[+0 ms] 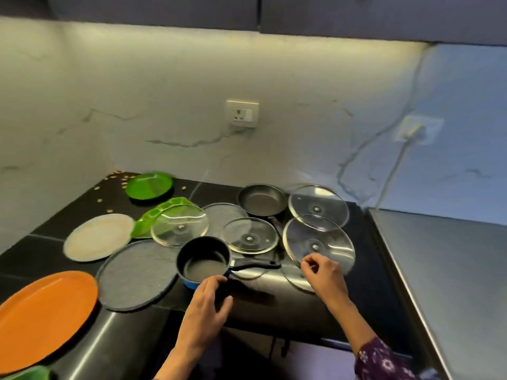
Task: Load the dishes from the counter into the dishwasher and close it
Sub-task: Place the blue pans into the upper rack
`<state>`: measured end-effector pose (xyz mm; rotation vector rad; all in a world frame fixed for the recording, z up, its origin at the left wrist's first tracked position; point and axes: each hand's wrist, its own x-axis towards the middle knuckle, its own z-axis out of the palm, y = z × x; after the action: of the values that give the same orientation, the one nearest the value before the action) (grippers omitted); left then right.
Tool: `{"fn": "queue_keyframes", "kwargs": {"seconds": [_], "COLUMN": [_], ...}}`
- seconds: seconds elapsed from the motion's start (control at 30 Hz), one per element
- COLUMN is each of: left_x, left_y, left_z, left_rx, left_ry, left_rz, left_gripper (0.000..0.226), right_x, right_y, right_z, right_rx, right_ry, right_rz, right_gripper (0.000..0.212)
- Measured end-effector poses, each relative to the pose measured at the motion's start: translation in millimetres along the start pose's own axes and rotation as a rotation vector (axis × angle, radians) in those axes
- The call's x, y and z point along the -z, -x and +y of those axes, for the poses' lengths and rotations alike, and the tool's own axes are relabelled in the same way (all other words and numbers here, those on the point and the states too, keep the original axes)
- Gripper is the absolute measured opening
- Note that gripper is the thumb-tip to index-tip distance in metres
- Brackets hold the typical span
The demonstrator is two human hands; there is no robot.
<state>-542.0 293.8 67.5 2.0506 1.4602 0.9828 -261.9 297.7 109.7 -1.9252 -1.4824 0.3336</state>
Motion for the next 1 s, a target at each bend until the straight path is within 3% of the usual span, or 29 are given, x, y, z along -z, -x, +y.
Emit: {"fn": "queue_keyframes", "kwargs": {"seconds": [0.2, 0.43, 1.0], "left_x": [51.3, 81.8, 116.6], "left_y": [2.0, 19.1, 71.8], "left_z": [-64.9, -117.0, -128.8], "left_rx": [0.206, 0.328, 0.475], "left_ry": [-0.007, -0.019, -0.099], "left_rz": [0.114, 0.101, 0.243], "left_gripper": [0.035, 0.032, 0.032], "right_x": [-50.4, -112.1, -175.7], "right_y": [-50.0, -75.1, -64.8], "right_z": [-81.8, -152.7, -199.4], "right_rx": [0.134, 0.225, 0.412], "right_ry": [-0.012, -0.026, -0.03], "right_rz": [-0.113, -0.199, -0.401], "right_gripper": [0.006, 0.008, 0.008]}}
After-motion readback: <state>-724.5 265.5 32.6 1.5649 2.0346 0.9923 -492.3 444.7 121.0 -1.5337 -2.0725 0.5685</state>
